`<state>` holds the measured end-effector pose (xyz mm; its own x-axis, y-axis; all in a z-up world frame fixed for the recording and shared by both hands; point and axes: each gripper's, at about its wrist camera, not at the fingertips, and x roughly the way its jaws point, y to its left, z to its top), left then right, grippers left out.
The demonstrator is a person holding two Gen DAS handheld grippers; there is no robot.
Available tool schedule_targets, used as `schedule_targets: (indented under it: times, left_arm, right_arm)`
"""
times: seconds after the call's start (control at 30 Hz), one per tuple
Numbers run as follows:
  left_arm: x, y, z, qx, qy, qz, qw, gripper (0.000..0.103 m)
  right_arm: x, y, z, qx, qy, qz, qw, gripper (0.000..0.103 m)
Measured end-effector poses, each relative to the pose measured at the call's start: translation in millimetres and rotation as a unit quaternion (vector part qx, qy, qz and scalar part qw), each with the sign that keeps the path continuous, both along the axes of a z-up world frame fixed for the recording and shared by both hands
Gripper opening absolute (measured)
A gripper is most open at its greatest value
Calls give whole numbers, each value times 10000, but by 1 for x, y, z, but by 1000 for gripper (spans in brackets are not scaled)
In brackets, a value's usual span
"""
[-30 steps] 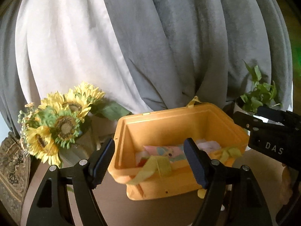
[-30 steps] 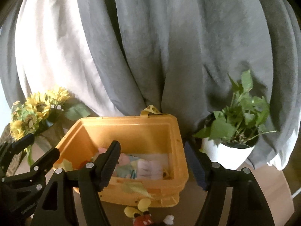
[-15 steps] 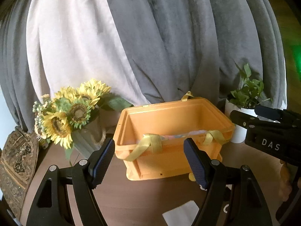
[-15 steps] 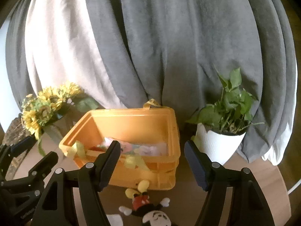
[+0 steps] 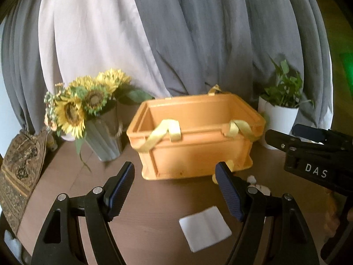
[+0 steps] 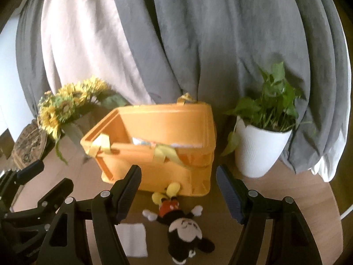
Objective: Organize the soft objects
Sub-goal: 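Move both tools back toward the white tissue and Mickey plush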
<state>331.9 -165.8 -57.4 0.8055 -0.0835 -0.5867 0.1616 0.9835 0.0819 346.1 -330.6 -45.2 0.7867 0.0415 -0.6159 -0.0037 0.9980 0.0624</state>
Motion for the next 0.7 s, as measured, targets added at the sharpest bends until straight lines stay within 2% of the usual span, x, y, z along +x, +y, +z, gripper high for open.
schedule_targets:
  times: [0.7]
  left_arm:
    - [-13,-20,-55,84,803,23,9967,75]
  right_arm:
    - [-11,-9,-63,91,901,466,9948,72]
